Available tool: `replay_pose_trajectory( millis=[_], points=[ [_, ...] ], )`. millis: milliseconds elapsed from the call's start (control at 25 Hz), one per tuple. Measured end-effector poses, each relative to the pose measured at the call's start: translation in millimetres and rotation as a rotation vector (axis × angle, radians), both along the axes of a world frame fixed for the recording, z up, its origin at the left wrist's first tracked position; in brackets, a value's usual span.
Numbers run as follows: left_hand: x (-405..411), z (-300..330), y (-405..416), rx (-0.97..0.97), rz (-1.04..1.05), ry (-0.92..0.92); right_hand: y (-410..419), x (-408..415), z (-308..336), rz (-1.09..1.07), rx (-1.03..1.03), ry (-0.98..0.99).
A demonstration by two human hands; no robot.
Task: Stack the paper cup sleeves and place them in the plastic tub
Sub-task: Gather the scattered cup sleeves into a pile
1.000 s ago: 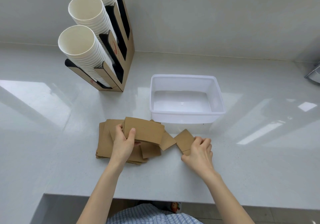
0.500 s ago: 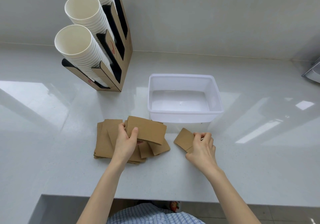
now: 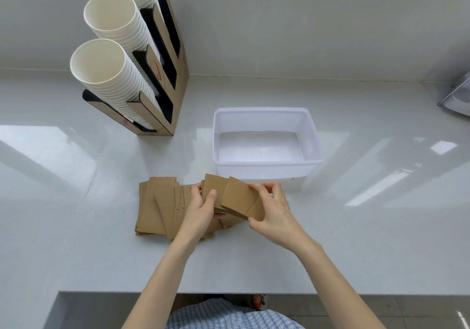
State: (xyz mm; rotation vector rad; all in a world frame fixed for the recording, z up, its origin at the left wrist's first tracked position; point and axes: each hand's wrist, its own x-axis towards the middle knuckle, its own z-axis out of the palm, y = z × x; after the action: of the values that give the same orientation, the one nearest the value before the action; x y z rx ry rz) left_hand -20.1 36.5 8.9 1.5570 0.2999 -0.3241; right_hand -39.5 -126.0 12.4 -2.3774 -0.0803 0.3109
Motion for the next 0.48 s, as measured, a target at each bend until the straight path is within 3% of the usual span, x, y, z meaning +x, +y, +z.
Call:
replay_pose_trajectory(
  millis=[280, 480],
  points=[
    [-5.9, -3.0, -12.2, 0.011, -0.054, -0.020, 1.8, 3.7, 0.3, 0.026, 0.024, -0.044],
    [-3.6, -2.3, -18.3, -0.015, -0.070, -0.037, -23.3, 1.7, -10.5, -0.309, 0.331, 0.137]
  ],
)
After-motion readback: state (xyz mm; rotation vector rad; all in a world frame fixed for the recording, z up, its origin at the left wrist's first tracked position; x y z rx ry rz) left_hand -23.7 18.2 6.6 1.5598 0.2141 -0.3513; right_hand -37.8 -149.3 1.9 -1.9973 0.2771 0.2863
